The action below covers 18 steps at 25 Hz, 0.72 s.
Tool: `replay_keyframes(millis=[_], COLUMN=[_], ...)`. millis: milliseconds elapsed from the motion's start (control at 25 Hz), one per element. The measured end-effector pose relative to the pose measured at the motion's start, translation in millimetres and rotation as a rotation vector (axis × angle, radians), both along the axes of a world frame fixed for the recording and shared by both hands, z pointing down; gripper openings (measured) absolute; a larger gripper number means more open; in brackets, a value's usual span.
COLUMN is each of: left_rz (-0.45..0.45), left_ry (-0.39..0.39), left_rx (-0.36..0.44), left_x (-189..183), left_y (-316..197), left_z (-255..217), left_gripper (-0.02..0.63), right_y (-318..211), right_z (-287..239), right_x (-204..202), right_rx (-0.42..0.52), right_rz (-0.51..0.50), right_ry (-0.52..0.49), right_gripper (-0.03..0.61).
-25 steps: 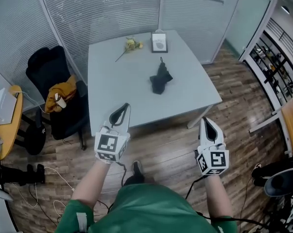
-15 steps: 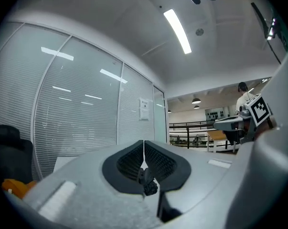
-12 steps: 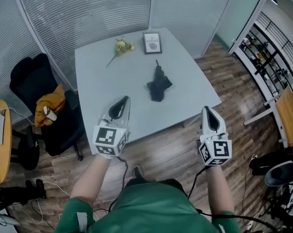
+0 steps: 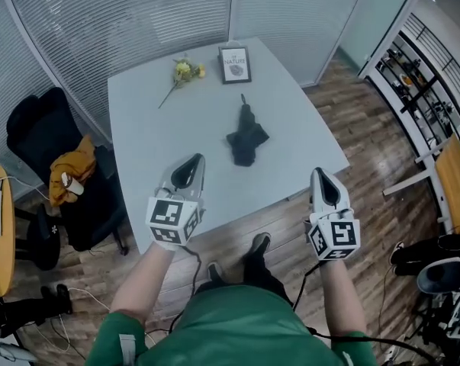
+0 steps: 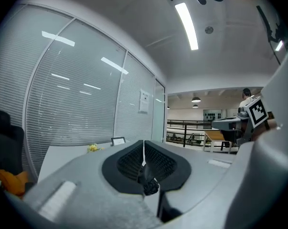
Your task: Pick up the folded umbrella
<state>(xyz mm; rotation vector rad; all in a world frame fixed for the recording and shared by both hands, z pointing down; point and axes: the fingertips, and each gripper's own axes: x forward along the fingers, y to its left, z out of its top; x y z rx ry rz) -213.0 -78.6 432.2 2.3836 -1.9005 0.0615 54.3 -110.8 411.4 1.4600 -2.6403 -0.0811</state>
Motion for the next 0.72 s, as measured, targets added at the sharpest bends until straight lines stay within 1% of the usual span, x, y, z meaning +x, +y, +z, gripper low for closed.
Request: replay_keyframes(millis=[160,320,440,600,720], left_rz=[-0.051,-0.109,-0.107,-0.098,-0.070], left_ry=[-0.032,-0.043,-0.043,-0.014,-0.001], left_rx=[-0.019,-0.035,-0.081,-0.156,-0.224], left_x=[-5.2,-9.9,5.4,27.5,42.7], left_y=[-22.6,-56.9,-90.2,-127.9,-154.6], left_z=[1.4,-3.8,8.3,30.8,46.8], left_gripper=[0.017,0.017,0.017,0.017,0.017], right_y=[-36.7,-77.7,-110.2,-147.3,-167.7], right_z=[14.9,22.1,28.2,38.9,42.8], right_x=[-6.1,-15.0,-5.0,17.4,33.2], right_rx=[-0.039,-0.059,-0.073,-0.109,-0.122], right_rz=[-0.035,-0.103,-0.124,-0.123,-0.133], right_ry=[-0.052,-0.079,-0.100,-0.132,-0.141], right_gripper=[0.003,0.003,0.003,0.003,0.003])
